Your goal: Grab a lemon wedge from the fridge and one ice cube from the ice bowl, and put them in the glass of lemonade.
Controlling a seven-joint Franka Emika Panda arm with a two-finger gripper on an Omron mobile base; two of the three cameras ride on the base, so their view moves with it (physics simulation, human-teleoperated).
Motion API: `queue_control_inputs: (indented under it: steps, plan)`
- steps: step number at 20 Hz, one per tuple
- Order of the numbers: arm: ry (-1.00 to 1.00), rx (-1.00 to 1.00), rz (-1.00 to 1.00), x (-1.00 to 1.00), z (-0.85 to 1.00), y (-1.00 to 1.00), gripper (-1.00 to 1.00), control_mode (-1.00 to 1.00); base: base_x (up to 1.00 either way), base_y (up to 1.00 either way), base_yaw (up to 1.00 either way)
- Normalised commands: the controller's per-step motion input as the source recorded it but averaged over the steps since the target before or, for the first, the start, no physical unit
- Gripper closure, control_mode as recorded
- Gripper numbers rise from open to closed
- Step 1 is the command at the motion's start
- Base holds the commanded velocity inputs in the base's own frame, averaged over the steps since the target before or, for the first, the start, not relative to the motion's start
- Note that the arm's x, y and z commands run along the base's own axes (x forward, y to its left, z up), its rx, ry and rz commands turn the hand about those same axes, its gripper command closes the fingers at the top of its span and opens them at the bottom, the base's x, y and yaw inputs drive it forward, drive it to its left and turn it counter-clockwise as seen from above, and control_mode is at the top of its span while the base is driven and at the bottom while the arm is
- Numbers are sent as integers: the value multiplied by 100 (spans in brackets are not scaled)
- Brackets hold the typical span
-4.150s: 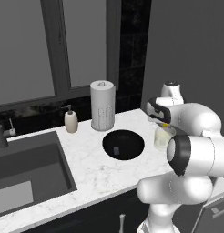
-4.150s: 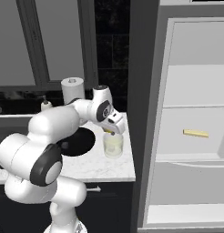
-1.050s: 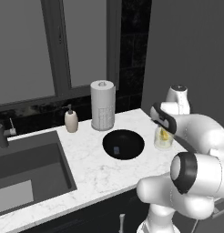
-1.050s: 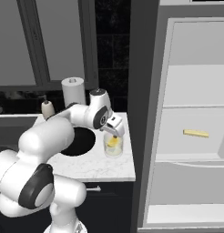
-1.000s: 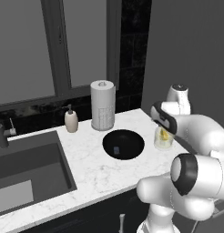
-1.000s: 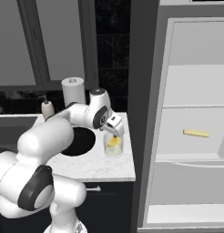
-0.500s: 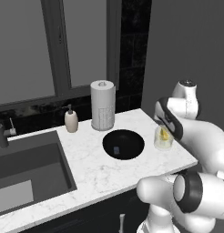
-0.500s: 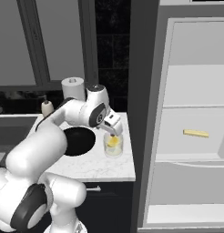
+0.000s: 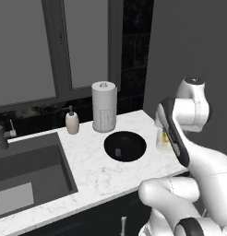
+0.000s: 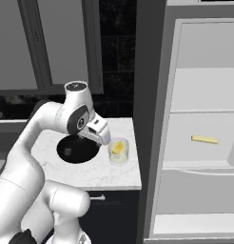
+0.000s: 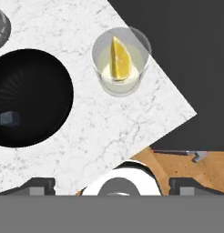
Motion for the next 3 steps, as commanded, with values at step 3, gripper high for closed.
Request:
queue_control_inputs:
  steps: [3]
  plan:
    - [13,1,9,-99,55,25,-100,-100,0,0,0]
